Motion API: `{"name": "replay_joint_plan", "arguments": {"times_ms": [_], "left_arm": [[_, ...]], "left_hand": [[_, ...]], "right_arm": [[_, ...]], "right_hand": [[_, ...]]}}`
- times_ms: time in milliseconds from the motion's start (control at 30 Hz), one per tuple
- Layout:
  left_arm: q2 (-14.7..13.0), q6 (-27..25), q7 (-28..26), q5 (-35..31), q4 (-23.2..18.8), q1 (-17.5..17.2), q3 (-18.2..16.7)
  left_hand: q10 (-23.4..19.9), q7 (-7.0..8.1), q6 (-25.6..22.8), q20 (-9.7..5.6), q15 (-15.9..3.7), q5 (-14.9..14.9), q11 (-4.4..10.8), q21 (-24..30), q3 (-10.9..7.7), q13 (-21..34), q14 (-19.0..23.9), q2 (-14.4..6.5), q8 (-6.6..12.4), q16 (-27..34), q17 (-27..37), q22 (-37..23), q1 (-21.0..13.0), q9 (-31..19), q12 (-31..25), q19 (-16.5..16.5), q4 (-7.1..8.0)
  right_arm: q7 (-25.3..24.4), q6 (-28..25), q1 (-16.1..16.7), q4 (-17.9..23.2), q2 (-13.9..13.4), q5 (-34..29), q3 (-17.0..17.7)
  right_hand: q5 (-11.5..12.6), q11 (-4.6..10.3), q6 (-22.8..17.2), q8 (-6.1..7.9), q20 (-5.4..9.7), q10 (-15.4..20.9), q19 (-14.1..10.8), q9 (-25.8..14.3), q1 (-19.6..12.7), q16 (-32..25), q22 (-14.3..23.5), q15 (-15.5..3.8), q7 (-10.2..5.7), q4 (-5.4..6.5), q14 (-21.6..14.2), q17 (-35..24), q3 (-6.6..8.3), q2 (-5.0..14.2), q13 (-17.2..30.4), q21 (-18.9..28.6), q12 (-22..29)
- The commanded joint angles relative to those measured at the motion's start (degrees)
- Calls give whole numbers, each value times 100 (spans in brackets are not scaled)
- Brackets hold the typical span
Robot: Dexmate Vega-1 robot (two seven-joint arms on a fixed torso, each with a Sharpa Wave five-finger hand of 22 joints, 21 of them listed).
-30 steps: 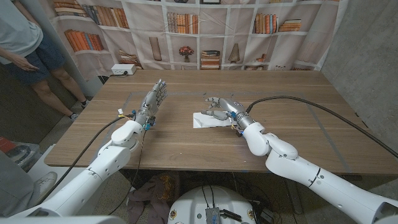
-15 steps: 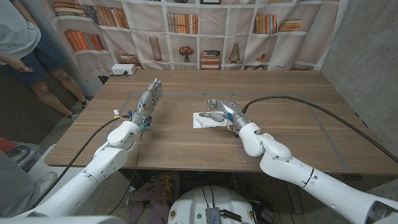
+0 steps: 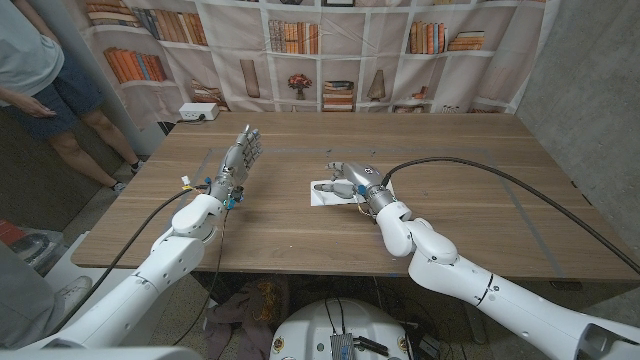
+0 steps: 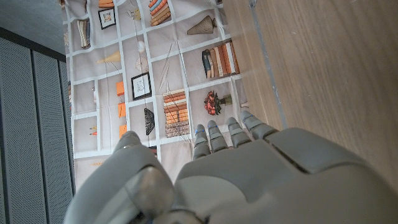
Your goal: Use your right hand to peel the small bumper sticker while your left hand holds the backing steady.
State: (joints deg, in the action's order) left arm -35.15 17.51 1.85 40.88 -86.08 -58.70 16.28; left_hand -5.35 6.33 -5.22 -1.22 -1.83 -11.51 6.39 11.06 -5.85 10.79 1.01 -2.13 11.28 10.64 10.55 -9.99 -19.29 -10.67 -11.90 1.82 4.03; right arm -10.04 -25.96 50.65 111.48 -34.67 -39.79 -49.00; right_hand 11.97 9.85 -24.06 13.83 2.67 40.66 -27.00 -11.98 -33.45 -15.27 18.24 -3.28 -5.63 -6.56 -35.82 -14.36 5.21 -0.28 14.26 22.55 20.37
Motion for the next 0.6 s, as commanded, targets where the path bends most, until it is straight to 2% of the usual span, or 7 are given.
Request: {"name": "replay_joint_plan", "arguments": {"times_ms": [33, 100, 200, 600], "left_arm": [[81, 69, 199, 131, 170, 89, 16], [46, 55, 167, 71, 141, 99, 23], [62, 72, 185, 92, 151, 112, 17], [25, 45, 187, 137, 81, 44, -10]], "left_hand": [[-50, -10, -41, 7, -322, 13, 13, 26, 30, 15, 9, 18, 24, 25, 9, -23, 54, -11, -17, 9, 16], [-53, -13, -38, 5, -323, 12, 7, 27, 46, 15, 9, 27, 22, 25, 10, -23, 80, -11, -16, 9, 29], [-53, -15, -36, 8, -325, 9, 12, 27, 67, 16, 11, 37, 19, 26, 11, -23, 112, -11, -14, 8, 45], [-55, -22, -40, 3, -321, 0, 24, 28, 119, 16, 9, 57, 16, 25, 12, -24, 196, -11, -10, 10, 88]], "right_arm": [[24, 26, -57, -97, 98, -95, -125], [-12, 52, -61, -128, 119, -108, -140], [0, 42, -77, -161, 151, -118, -156], [56, 33, -169, -302, 238, -253, -287]], "right_hand": [[49, -45, -33, 7, 313, 67, -101, 6, -77, -38, 10, -989, 42, -29, -75, -30, -15, 24, 27, 60, 57], [63, -90, -4, -11, 315, 96, -109, 8, -107, -45, 13, -988, 157, -38, -102, -38, -10, 36, 36, 72, 70], [72, -95, -8, -13, 310, 109, -134, 11, -137, -53, 15, -991, 213, -48, -125, -43, 0, 52, 42, 87, 76], [90, -148, -27, -18, 288, 140, -165, 17, -230, -68, 24, -992, 259, -79, -178, -58, 31, 98, 57, 119, 90]]}}
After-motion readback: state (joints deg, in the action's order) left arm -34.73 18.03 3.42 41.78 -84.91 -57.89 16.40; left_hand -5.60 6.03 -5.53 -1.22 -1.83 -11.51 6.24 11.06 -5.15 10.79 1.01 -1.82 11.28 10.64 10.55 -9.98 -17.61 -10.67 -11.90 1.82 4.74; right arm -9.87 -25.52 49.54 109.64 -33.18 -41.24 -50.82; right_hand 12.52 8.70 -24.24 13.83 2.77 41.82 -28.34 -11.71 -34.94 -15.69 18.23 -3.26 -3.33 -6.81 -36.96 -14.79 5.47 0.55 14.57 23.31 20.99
